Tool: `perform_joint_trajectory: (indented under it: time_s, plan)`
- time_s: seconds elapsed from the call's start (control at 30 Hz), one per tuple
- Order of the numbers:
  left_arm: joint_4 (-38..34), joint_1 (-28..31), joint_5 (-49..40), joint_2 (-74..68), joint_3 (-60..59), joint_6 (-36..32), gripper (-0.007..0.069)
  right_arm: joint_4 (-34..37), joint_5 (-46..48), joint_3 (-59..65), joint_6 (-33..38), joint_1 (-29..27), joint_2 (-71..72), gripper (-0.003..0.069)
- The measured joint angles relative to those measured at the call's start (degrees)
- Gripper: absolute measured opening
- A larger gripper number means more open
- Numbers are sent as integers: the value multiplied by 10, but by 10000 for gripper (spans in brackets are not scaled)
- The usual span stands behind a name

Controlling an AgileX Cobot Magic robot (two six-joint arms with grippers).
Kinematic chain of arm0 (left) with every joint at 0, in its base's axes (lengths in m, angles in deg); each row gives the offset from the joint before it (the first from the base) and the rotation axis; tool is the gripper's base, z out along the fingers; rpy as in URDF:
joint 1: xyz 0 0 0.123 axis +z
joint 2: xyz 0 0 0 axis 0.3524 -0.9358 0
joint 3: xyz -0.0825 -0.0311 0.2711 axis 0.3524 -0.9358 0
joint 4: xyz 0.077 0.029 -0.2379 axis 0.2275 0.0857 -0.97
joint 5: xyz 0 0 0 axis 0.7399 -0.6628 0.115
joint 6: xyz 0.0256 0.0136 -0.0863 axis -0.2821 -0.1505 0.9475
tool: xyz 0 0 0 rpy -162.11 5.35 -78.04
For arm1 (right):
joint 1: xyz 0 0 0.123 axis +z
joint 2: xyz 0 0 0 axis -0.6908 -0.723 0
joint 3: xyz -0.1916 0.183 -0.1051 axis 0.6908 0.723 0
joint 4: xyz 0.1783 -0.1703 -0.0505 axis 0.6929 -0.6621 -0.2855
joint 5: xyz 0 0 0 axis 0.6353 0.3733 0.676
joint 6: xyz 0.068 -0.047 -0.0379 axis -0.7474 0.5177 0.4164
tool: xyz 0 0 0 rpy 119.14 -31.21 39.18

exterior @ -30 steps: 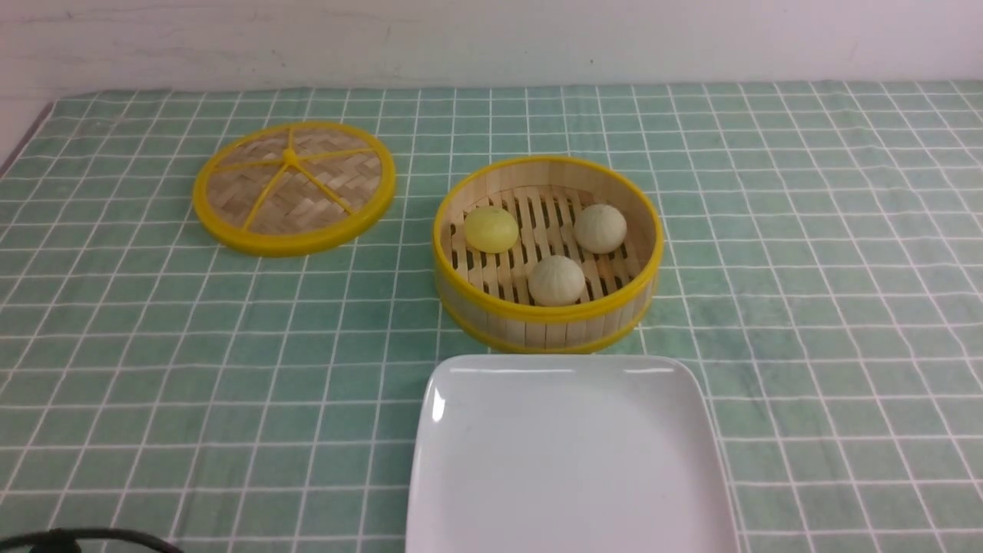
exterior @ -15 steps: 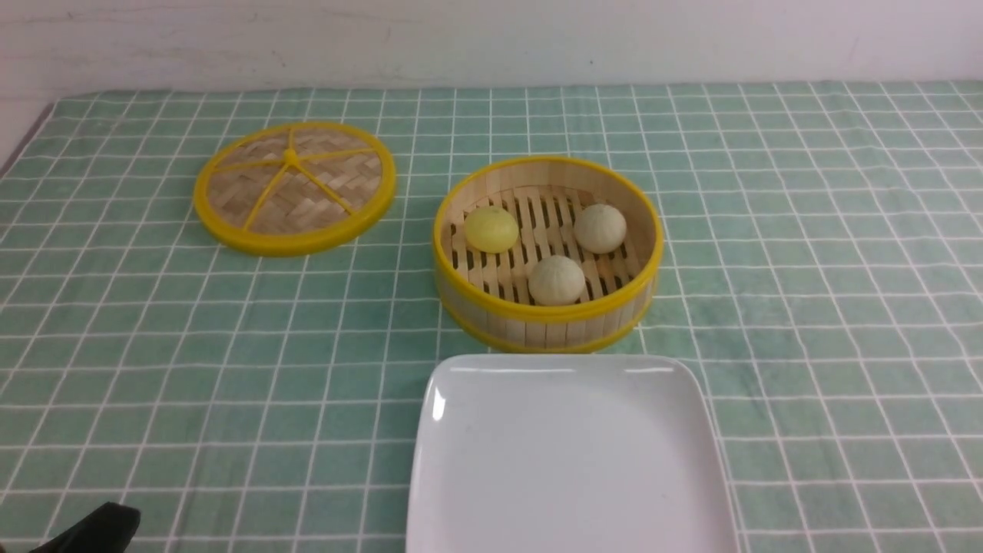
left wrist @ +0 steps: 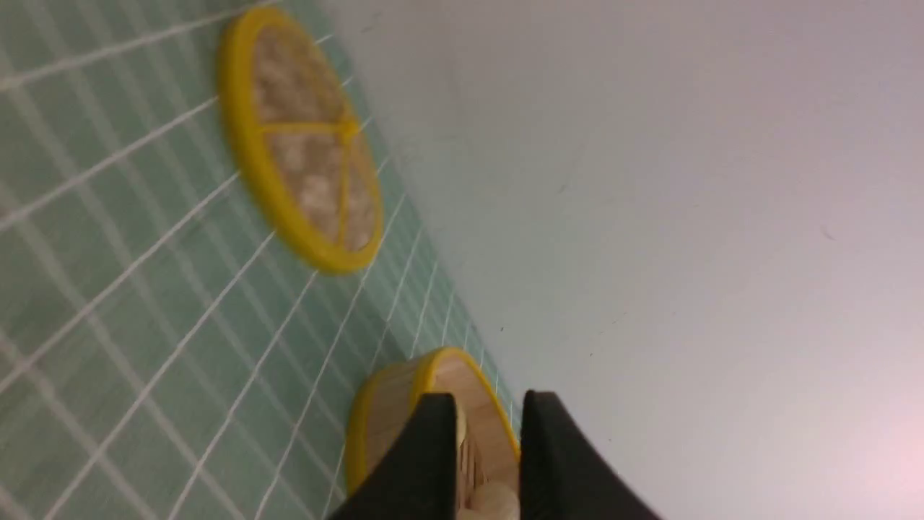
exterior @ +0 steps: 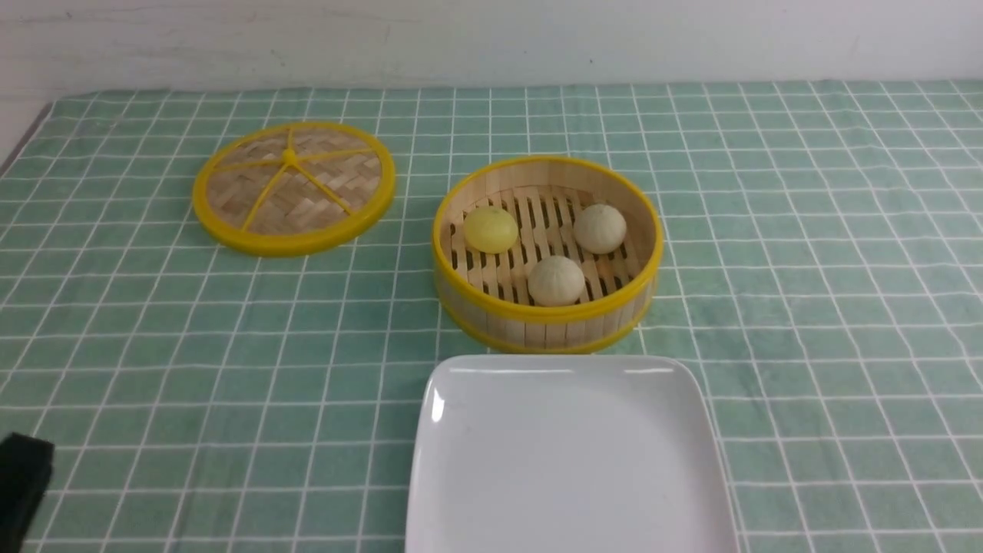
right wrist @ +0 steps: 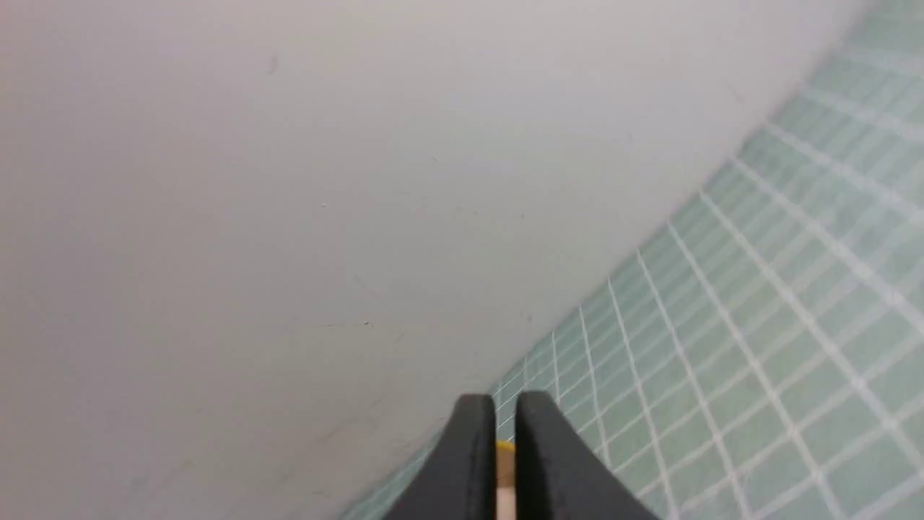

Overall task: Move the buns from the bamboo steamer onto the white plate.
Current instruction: 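Reach toward a bun in the bamboo steamer with the right gripper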

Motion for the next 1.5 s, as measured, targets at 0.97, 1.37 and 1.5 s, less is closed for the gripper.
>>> perform_joint_trajectory:
  time_s: [0.97,1.37,1.5]
  plan:
    - [41,0,-353,-574,227,-300,18,-1,523,-719,305,214,-987,96]
    - [42,0,-356,-574,228,-300,36,-315,566,-1179,83,256,-1290,374]
    - [42,0,-356,-574,228,-300,41,-334,587,-1234,71,256,-1342,389]
